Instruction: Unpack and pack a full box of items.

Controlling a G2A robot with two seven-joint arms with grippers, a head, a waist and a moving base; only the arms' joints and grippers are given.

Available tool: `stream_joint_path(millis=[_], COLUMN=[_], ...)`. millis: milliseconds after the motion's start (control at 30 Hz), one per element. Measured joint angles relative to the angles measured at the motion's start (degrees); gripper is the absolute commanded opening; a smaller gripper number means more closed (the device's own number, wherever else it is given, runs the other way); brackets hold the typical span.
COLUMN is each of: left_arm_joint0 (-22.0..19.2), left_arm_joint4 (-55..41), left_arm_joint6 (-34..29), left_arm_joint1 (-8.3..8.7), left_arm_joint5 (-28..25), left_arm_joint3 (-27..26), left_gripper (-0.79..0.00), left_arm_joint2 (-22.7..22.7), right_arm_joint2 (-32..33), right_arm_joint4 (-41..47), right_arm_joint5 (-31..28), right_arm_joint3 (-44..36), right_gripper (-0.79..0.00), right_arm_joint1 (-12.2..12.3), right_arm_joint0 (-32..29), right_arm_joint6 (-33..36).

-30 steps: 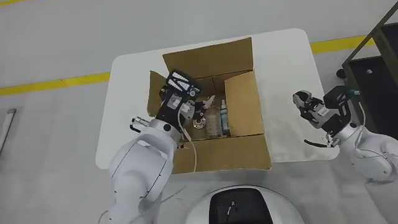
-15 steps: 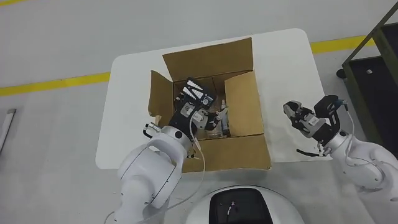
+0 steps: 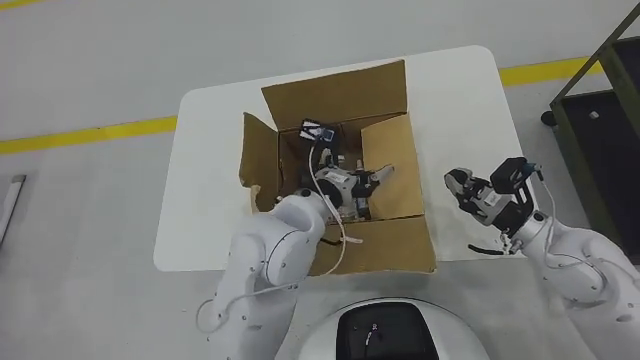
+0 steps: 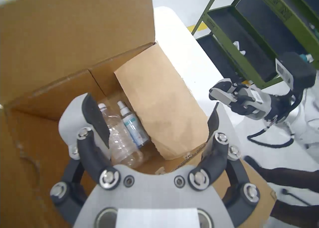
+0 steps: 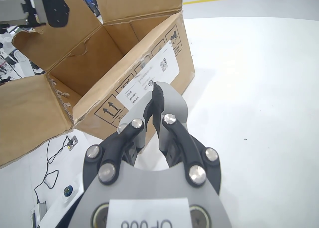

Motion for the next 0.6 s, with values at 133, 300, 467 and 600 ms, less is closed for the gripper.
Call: stream_joint_path(millis=[133,300,467,600], left_arm_joint0=[-2.37,-2.27,-2.27,-1.47], left_arm_joint4=[-4.55,-3.25,-3.29,-3.79], left_arm_joint6=[-1.84,-1.85,-1.85,-0.80], left_arm_joint1=[-0.10,-0.08,-0.08,-0.10], left_arm_joint5=[2.55,1.15,1.19,1.94], left_arm_joint3=[2.25,2.17,2.17,3.13], left_gripper=[0.000,0.000,0.000,0.000], left_arm_joint2=[0.24,0.25,0.25,0.20], right_arm_joint2=[-0.08,0.02,-0.34,-1.05], right_arm_joint4=[0.13,0.41,0.65,0.71], right_arm_joint5=[-0.49,-0.70,-0.70,-0.53], right_arm_joint3=[0.01,0.32,0.50,0.80], right_gripper=[-0.785,-0.785,-0.785,-0.785], right_arm_joint1=[-0.01,-0.02,-0.11,-0.25], right_arm_joint0=[-0.12,0.06,0.57,1.03], right_arm_joint6=[0.55,0.94,1.10,1.08])
